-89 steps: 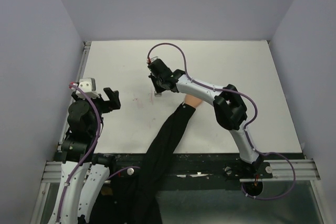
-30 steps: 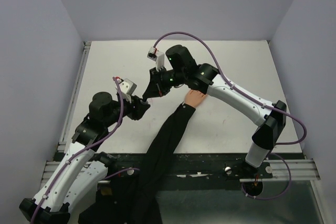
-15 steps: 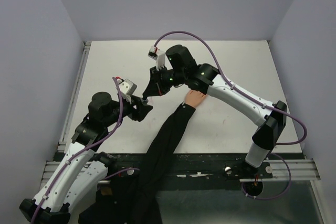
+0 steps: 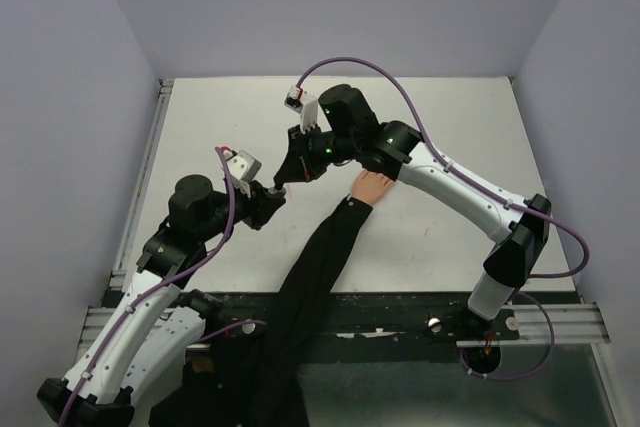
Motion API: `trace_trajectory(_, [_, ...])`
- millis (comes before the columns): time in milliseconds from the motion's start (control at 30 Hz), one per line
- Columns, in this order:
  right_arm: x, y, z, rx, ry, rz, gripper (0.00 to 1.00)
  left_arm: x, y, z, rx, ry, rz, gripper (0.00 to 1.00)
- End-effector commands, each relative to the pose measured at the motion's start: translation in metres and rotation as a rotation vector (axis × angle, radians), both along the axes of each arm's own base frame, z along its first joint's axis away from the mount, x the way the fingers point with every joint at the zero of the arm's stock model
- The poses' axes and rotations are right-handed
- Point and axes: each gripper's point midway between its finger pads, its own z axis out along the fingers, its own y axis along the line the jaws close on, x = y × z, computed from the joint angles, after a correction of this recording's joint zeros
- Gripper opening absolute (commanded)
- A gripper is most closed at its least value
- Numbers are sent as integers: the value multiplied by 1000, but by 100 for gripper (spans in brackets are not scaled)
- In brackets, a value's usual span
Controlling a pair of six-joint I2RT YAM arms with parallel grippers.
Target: Paint the nails
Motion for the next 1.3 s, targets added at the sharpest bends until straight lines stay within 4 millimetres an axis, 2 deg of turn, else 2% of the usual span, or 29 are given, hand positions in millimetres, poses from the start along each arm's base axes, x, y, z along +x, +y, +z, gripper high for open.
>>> trace_trajectory(0, [-1, -3, 12, 18, -42, -20, 1, -5, -5, 3, -13, -9, -41, 28])
trace_trajectory(67, [-2, -4, 13, 22, -47, -14, 1, -6, -5, 4, -14, -11, -42, 21])
trace_trajectory(167, [-5, -3, 13, 38, -60, 9, 1, -6, -5, 7, -17, -22, -41, 2])
trace_trajectory(200, [-8, -3, 13, 48, -64, 28, 1, -7, -4, 7, -19, -27, -38, 0])
trace_trajectory(367, [-30, -4, 22, 134, -119, 173, 1, -20, -9, 23, -86, -83, -93, 0])
trace_trajectory(633, [-85, -14, 36, 296, -172, 498, 1, -83, -28, 60, -227, -207, -407, 0])
trace_trajectory(800, [-105, -23, 44, 348, -191, 617, 1, -111, -33, 67, -277, -218, -554, 0])
trace_trajectory(933, [-109, -27, 45, 349, -196, 645, 1, -118, -35, 72, -299, -230, -600, 0])
trace_trajectory(1133, [-103, -26, 46, 332, -212, 600, 1, -110, -34, 72, -296, -236, -552, 0])
trace_trajectory(1167, [-101, -26, 46, 325, -212, 583, 5, -106, -33, 72, -290, -242, -526, 0])
trace_trajectory(1200, [-98, -25, 47, 319, -218, 563, 15, -98, -31, 73, -286, -249, -482, 0])
trace_trajectory(1233, [-95, -25, 46, 311, -222, 543, 34, -93, -29, 73, -278, -263, -443, 0])
trace_trajectory(1267, [-90, -24, 47, 303, -235, 513, 57, -83, -25, 68, -261, -254, -382, 0])
